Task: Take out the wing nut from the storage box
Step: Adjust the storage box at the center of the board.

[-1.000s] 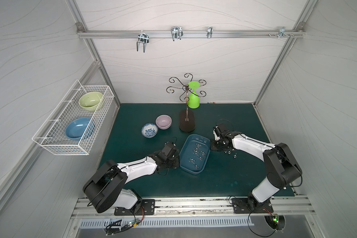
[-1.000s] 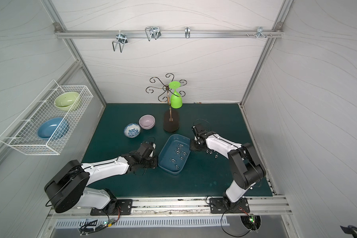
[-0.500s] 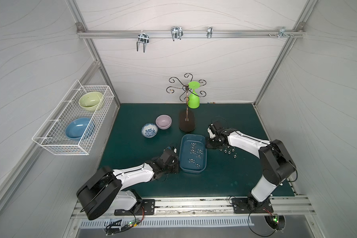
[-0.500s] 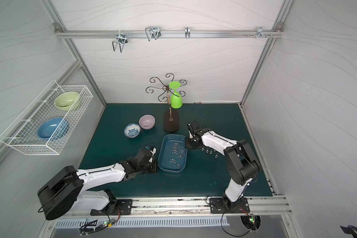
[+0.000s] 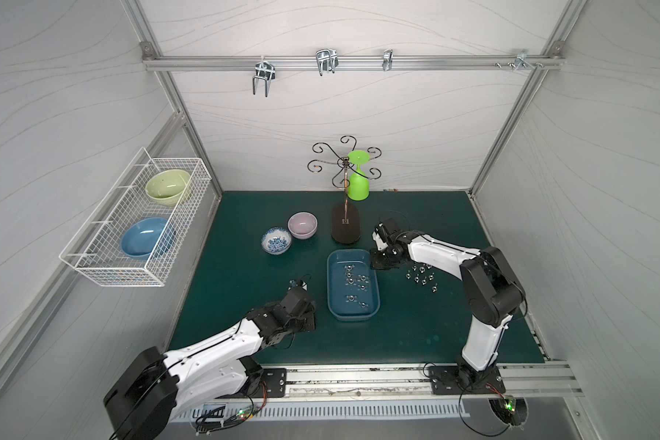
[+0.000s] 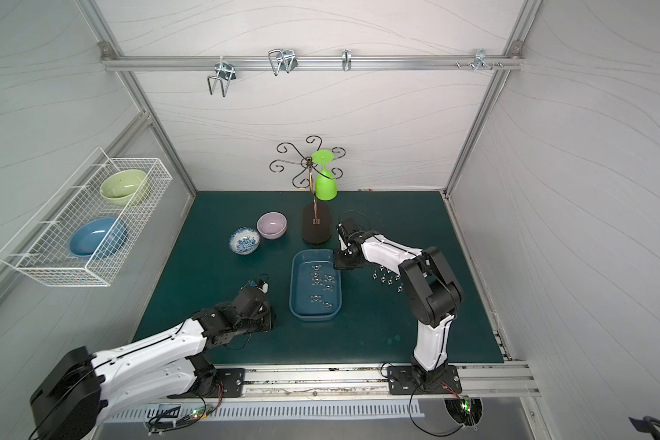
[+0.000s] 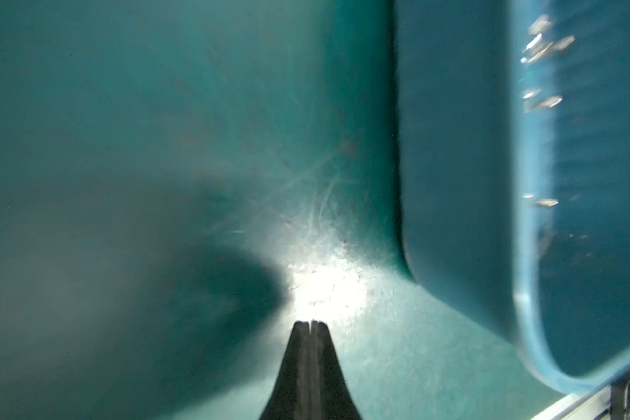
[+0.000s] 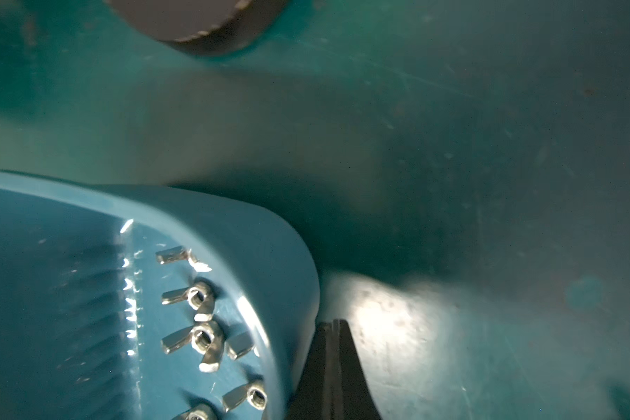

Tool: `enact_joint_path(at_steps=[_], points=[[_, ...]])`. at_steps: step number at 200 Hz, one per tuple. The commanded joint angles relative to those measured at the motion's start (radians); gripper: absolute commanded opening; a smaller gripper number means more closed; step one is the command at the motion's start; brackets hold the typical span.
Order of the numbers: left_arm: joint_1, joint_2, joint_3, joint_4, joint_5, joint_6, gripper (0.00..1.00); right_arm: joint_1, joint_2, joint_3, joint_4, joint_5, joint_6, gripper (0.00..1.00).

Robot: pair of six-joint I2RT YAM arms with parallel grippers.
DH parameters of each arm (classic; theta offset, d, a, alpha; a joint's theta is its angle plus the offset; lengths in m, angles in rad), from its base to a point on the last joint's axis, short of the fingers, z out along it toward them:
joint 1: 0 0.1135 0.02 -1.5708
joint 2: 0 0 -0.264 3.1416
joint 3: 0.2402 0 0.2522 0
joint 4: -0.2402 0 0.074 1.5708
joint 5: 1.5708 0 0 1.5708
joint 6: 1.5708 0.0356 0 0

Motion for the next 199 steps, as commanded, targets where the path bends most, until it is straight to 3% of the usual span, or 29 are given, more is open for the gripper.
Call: enact_joint_path(at_steps=[1, 49, 117, 151, 176, 199], points=[[0.017, -0.094, 0.072, -0.131, -0.127, 0.003, 0.0, 0.048, 0.04, 0.041, 0.034, -0.083, -0.061, 0.0], [0.135, -0.159, 0.134, -0.19, -0.141, 0.049, 0.0, 0.131, 0.098, 0.103, 0.066, -0.162, -0.157, 0.0], [0.154, -0.056, 0.201, -0.073, -0.236, 0.077, 0.0, 0.199, 0.026, 0.084, 0.094, -0.208, -0.296, 0.0], [0.22, 0.069, 0.275, 0.02, -0.253, 0.106, 0.0, 0.221, -0.073, 0.035, 0.083, 0.008, -0.281, 0.0], [0.299, 0.164, 0.318, 0.08, -0.205, 0.106, 0.0, 0.258, -0.192, -0.021, 0.046, 0.045, -0.269, 0.0], [0.338, 0.248, 0.359, 0.125, -0.173, 0.131, 0.0, 0.38, -0.298, -0.093, 0.021, 0.06, -0.268, 0.0]])
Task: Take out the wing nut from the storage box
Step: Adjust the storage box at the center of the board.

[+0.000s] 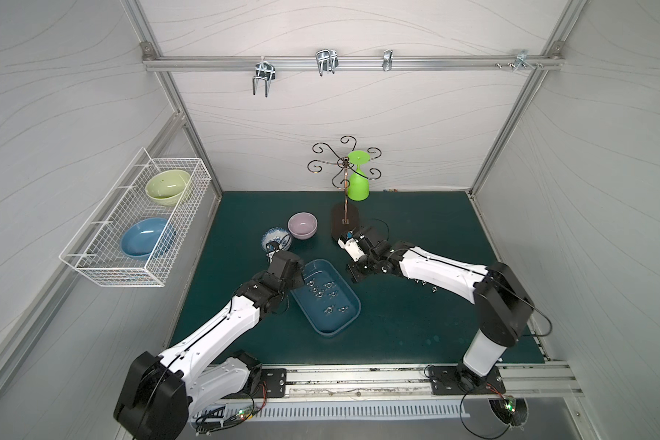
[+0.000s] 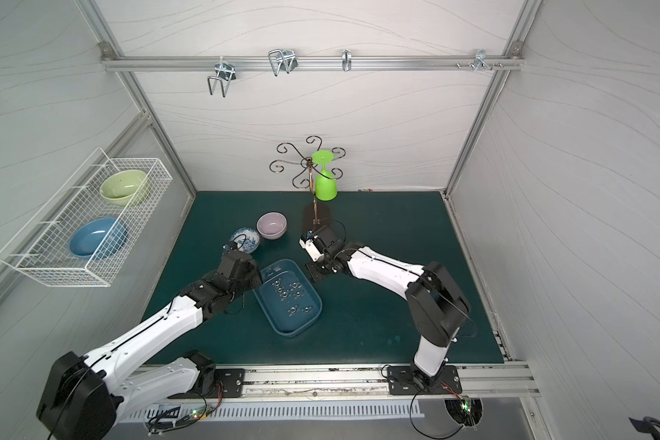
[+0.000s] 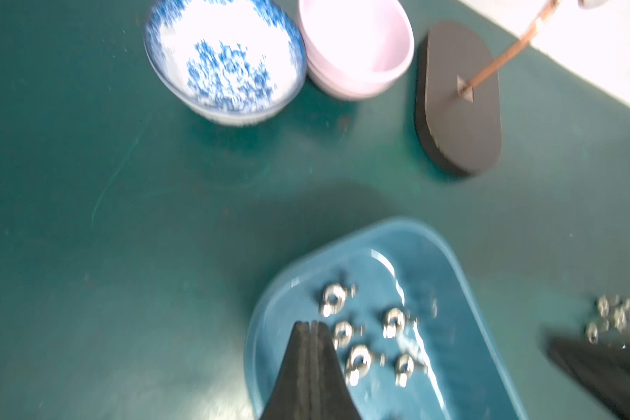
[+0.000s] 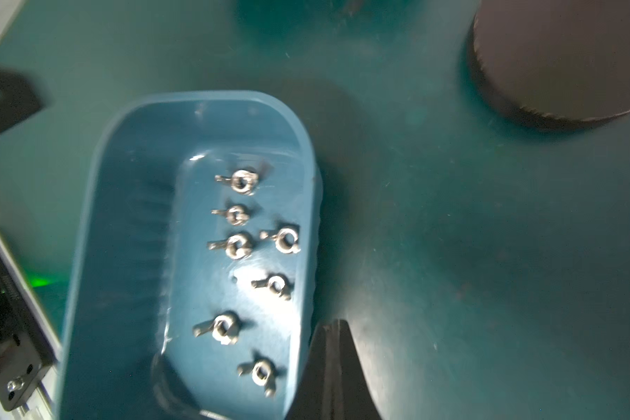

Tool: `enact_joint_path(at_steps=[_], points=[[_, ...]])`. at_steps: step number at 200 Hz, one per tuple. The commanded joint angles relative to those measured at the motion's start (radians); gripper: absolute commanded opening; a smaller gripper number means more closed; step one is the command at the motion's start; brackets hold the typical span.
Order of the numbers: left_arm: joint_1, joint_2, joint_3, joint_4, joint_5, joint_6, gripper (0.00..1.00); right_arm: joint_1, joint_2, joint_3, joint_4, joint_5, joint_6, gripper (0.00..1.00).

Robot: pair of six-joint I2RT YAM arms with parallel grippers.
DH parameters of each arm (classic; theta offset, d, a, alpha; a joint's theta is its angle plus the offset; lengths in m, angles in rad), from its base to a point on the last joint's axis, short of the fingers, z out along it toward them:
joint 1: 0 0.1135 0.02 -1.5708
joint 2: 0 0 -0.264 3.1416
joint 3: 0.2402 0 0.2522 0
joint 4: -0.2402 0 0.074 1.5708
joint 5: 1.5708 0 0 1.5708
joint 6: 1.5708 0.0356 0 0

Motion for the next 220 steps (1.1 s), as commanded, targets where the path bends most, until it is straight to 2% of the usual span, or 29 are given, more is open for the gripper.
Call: enact_joint_path(at_steps=[1, 22, 46, 77, 129, 185, 220], points=[[0.037, 0.07, 0.065, 0.097, 0.031, 0.041, 0.0, 0.122, -0.109, -0.054, -0.049, 0.045, -0.003, 0.0], [0.072, 0.147, 0.109, 0.104, 0.072, 0.06, 0.0, 0.274, -0.154, -0.089, -0.05, 0.043, 0.038, 0.0], [0.118, 0.205, 0.124, 0.14, 0.099, 0.07, 0.0, 0.444, -0.133, -0.085, -0.04, 0.057, 0.07, 0.0], [0.176, 0.204, 0.117, 0.154, 0.125, 0.064, 0.0, 0.553, -0.048, -0.06, -0.007, 0.079, 0.094, 0.0], [0.192, 0.189, 0.103, 0.168, 0.129, 0.079, 0.0, 0.617, 0.18, 0.028, 0.008, 0.204, 0.095, 0.0], [0.197, 0.241, 0.115, 0.2, 0.175, 0.084, 0.0, 0.618, 0.256, 0.069, -0.011, 0.37, 0.167, 0.0], [0.197, 0.281, 0.122, 0.217, 0.206, 0.087, 0.0, 0.611, 0.254, 0.054, -0.048, 0.479, 0.23, 0.0]])
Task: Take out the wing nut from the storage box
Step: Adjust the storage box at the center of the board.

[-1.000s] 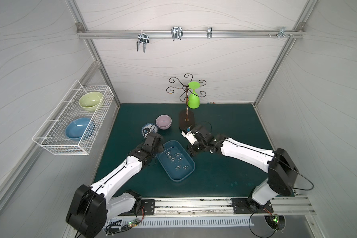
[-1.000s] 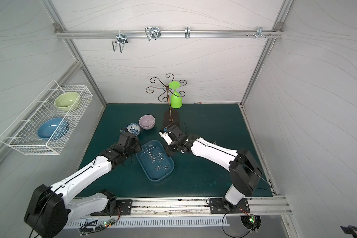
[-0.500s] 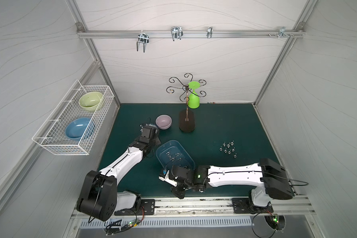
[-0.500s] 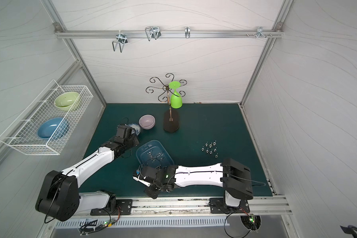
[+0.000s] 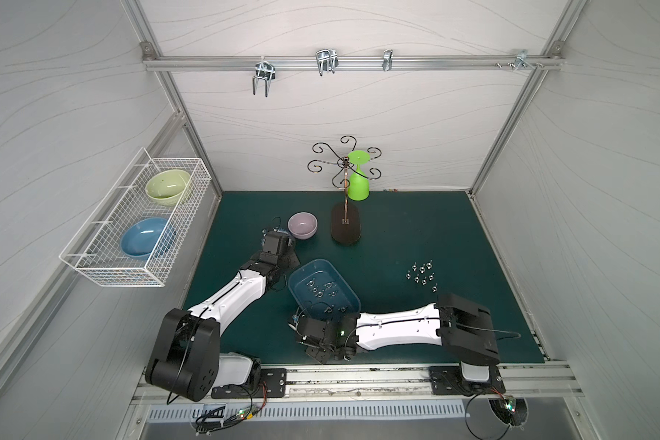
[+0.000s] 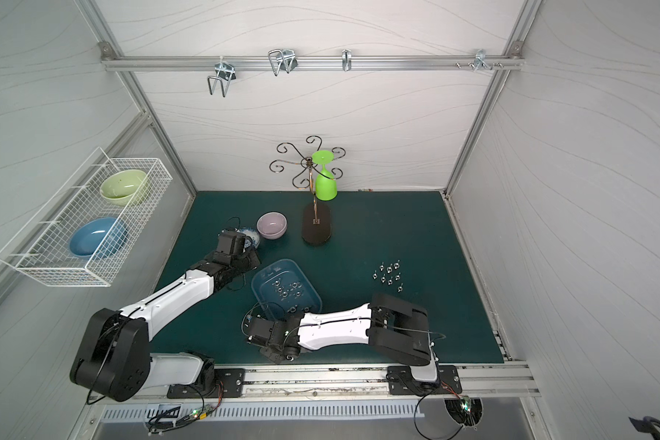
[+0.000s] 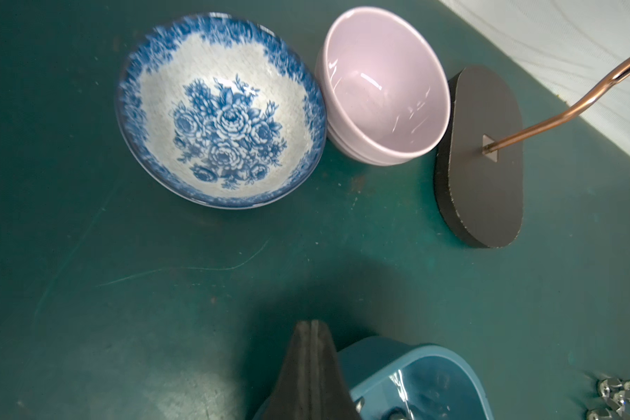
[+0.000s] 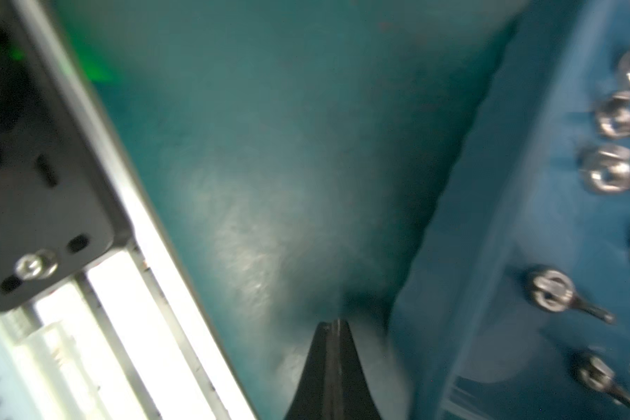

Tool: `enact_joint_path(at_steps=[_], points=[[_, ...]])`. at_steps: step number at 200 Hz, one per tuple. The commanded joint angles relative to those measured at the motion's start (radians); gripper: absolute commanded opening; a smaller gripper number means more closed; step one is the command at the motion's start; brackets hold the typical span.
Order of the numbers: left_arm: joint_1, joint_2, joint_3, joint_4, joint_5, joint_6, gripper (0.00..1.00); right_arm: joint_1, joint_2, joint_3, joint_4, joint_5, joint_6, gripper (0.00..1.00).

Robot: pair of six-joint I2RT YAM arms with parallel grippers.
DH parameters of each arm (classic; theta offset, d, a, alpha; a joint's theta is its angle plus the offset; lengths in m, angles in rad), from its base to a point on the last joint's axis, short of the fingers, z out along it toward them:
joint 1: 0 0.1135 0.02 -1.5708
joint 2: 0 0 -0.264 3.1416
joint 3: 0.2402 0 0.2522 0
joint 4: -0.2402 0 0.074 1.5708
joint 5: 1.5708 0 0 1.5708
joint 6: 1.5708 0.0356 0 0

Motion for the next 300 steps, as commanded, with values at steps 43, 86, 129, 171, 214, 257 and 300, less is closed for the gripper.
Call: enact_joint_path(at_steps=[43, 86, 129, 171, 214, 257, 300], points=[[0.007, 0.066, 0.048, 0.075, 0.077, 0.032, 0.0, -0.025, -0.048, -0.077, -0.068, 0.148, 0.109, 0.0], [0.005, 0.124, 0.063, 0.107, 0.124, 0.029, 0.0, -0.074, -0.153, -0.205, -0.083, 0.172, 0.141, 0.0], [0.004, 0.124, 0.07, 0.135, 0.16, 0.025, 0.0, -0.199, -0.257, -0.324, -0.062, 0.171, 0.14, 0.0], [-0.021, 0.113, 0.112, 0.146, 0.182, 0.093, 0.0, -0.336, -0.348, -0.397, -0.044, 0.149, 0.107, 0.0], [-0.109, 0.263, 0.296, 0.053, 0.192, 0.269, 0.0, -0.371, -0.452, -0.45, -0.062, 0.124, 0.121, 0.0], [-0.136, 0.385, 0.397, 0.007, 0.191, 0.326, 0.0, -0.374, -0.568, -0.489, -0.111, 0.129, 0.147, 0.0], [-0.137, 0.428, 0.435, -0.027, 0.172, 0.339, 0.0, -0.375, -0.683, -0.517, -0.149, 0.134, 0.162, 0.0]])
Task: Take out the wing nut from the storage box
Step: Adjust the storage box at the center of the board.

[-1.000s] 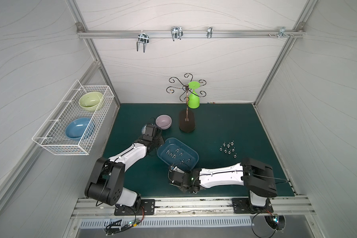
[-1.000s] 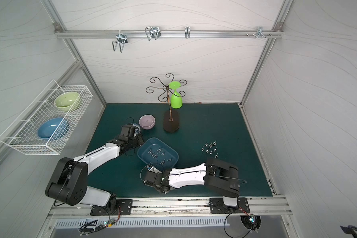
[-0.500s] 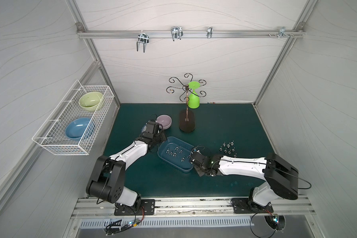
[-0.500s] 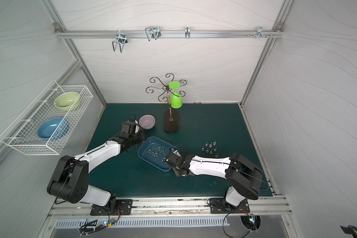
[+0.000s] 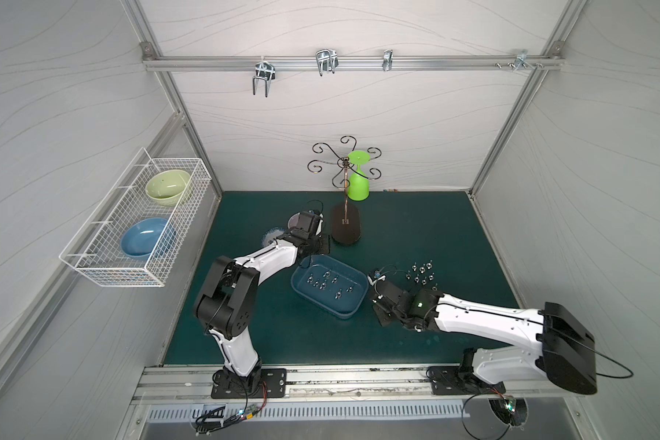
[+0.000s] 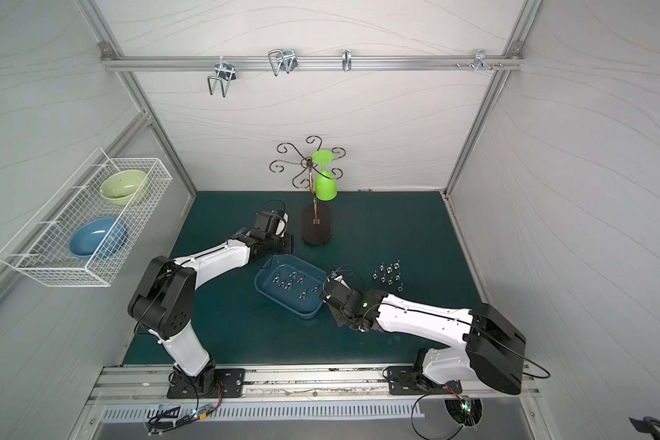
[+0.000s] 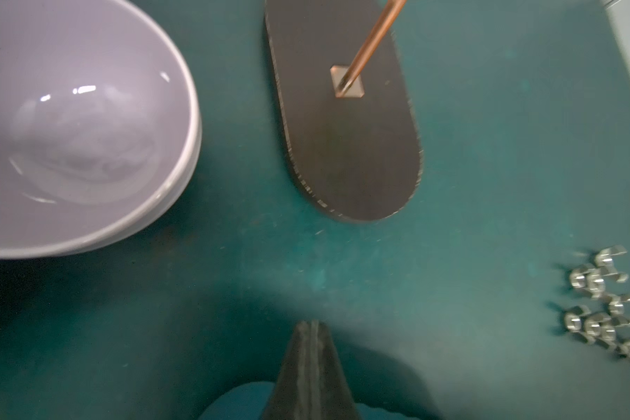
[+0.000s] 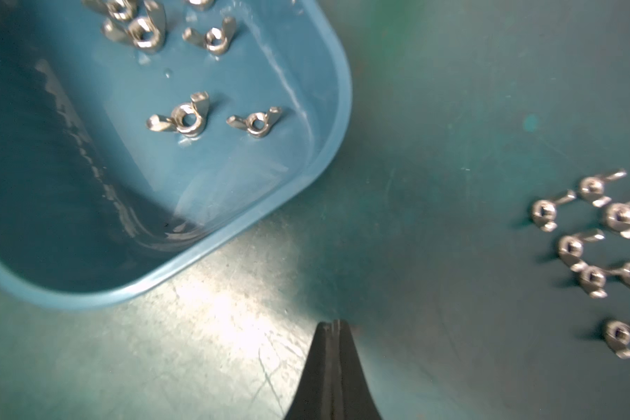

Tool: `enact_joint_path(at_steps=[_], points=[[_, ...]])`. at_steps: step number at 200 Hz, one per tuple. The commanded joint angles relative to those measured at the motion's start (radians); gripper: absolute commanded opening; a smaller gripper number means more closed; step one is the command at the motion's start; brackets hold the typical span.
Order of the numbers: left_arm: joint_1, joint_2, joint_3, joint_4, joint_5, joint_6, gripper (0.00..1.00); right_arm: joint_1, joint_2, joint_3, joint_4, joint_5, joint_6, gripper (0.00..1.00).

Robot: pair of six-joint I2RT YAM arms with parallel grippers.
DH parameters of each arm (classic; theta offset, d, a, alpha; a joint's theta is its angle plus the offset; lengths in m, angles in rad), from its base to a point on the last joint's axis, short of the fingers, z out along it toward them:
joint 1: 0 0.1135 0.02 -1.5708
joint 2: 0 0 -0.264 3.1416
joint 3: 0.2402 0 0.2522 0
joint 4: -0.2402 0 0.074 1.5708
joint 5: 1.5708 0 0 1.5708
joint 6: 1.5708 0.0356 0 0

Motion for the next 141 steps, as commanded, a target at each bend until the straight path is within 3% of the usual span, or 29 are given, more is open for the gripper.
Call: enact_joint_path(at_steps=[1, 141], points=[[-0.001, 0.015, 0.06, -0.025, -0.009, 0.035, 0.0, -0.006, -0.056, -0.014, -0.053, 0.002, 0.023, 0.0], [0.001, 0.029, 0.087, -0.156, -0.056, 0.055, 0.0, -0.005, -0.226, -0.031, -0.157, 0.034, 0.04, 0.0]])
